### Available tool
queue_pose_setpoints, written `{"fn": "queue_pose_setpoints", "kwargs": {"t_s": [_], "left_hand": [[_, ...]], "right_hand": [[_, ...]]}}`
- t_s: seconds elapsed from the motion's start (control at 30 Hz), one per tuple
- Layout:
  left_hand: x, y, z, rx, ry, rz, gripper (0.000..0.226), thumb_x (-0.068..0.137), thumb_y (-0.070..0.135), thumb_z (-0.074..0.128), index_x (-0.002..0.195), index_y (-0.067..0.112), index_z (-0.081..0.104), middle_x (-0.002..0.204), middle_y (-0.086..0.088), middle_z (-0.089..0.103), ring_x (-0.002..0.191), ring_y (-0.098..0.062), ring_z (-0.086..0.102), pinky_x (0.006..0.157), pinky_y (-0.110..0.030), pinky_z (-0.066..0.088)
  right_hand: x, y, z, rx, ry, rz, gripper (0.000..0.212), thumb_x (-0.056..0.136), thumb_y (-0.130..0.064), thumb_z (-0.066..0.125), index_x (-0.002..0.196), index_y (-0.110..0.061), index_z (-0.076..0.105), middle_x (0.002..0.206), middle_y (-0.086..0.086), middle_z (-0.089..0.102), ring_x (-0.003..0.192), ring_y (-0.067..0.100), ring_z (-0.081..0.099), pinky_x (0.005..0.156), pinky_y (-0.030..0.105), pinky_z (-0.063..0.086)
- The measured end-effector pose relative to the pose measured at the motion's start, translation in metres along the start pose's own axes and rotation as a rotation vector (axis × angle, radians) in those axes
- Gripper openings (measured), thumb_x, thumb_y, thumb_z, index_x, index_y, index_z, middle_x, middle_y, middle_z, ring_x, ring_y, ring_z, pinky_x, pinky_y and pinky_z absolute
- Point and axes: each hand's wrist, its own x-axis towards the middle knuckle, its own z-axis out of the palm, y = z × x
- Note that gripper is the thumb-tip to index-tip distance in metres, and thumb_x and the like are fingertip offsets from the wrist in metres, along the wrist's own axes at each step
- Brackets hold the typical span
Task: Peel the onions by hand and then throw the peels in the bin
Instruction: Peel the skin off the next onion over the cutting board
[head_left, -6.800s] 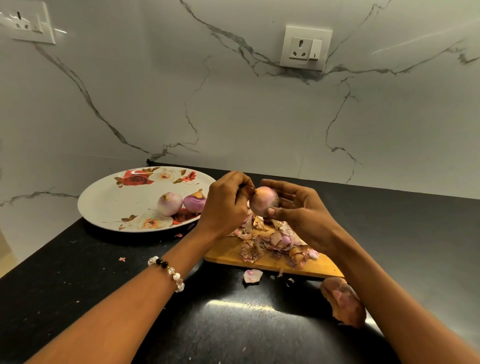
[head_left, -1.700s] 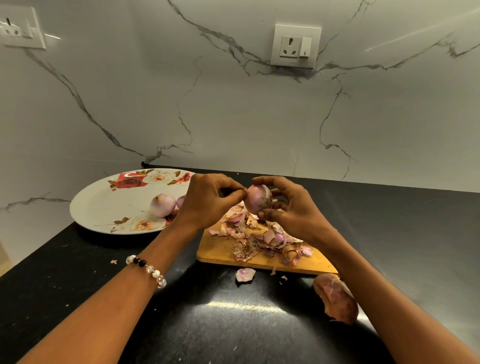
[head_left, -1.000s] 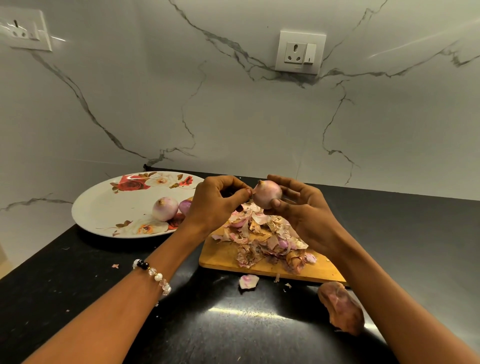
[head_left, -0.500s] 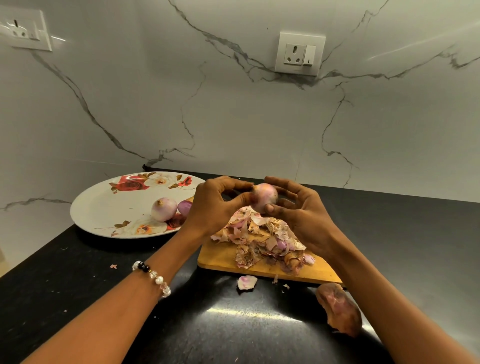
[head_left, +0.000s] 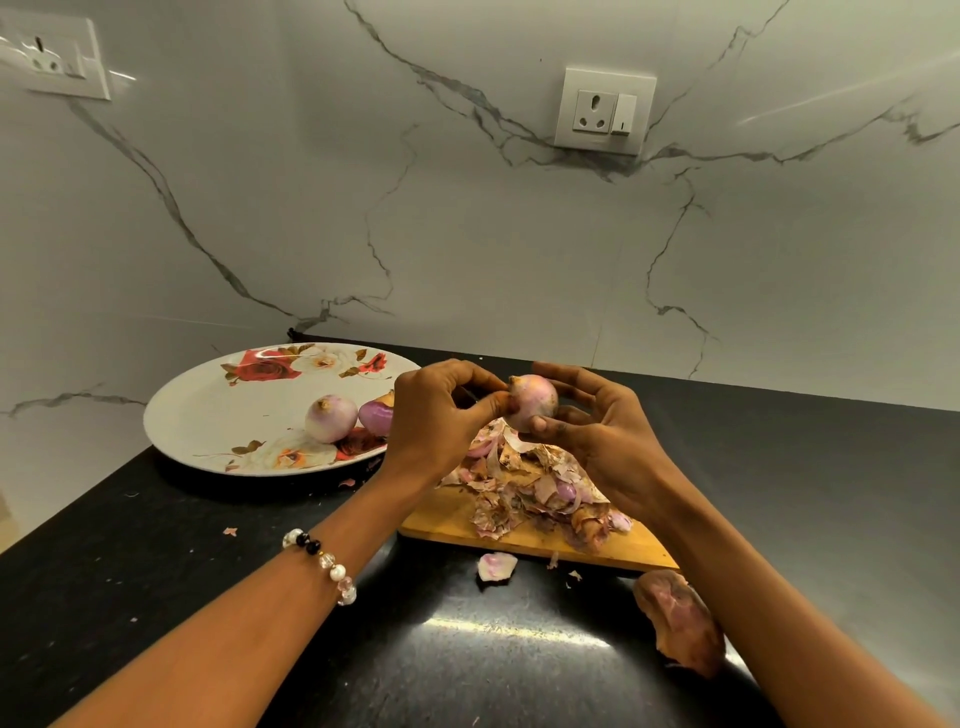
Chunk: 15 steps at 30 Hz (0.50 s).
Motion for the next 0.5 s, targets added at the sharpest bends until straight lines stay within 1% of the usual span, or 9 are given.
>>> {"fn": "queue_pose_setpoints", "kwargs": {"t_s": [0.2,0.3,0.4,0.5], "left_hand": [[0.0005,-0.003,-0.0003,-0.028,-0.05,-0.024,0.018,0.075,0.02,0.078,0.09,0.011,0.073,0.079,0.006,0.067,0.068,-0.006,0.064,0.062,-0.011,0.052],[0.002,-0.0052,-0.0013,-0.049,-0.082,-0.042,0.015,0.077,0.02,0.077,0.089,0.013,0.072,0.08,0.006,0.066,0.068,-0.006,0.064,0.061,-0.011,0.051],[0.003,-0.0062,-0.0019,-0.058,-0.129,-0.048,0.013,0.081,0.02,0.074,0.09,0.013,0.069,0.08,0.004,0.065,0.067,-0.008,0.063,0.06,-0.012,0.05],[0.0021,-0.0068,0.0007,-0.041,-0.178,-0.036,0.011,0.084,0.02,0.07,0.092,0.012,0.067,0.08,0.005,0.063,0.068,-0.011,0.063,0.061,-0.012,0.05]], "right_hand": [[-0.0001,0.0011,0.0013,-0.025,0.014,-0.002,0.058,0.073,0.014,0.071,0.125,-0.01,0.06,0.123,0.011,0.062,0.107,0.032,0.065,0.086,0.048,0.058],[0.0,0.0024,0.0021,-0.016,0.023,0.004,0.057,0.074,0.015,0.071,0.124,-0.01,0.061,0.122,0.011,0.062,0.107,0.032,0.066,0.085,0.047,0.058],[0.0011,0.0035,0.0016,0.008,0.025,0.008,0.056,0.074,0.014,0.071,0.124,-0.009,0.061,0.121,0.013,0.062,0.106,0.032,0.066,0.084,0.046,0.059],[0.0022,0.0039,0.0,0.014,0.028,0.011,0.055,0.074,0.014,0.07,0.124,-0.007,0.061,0.121,0.015,0.062,0.107,0.033,0.066,0.085,0.048,0.058]]}}
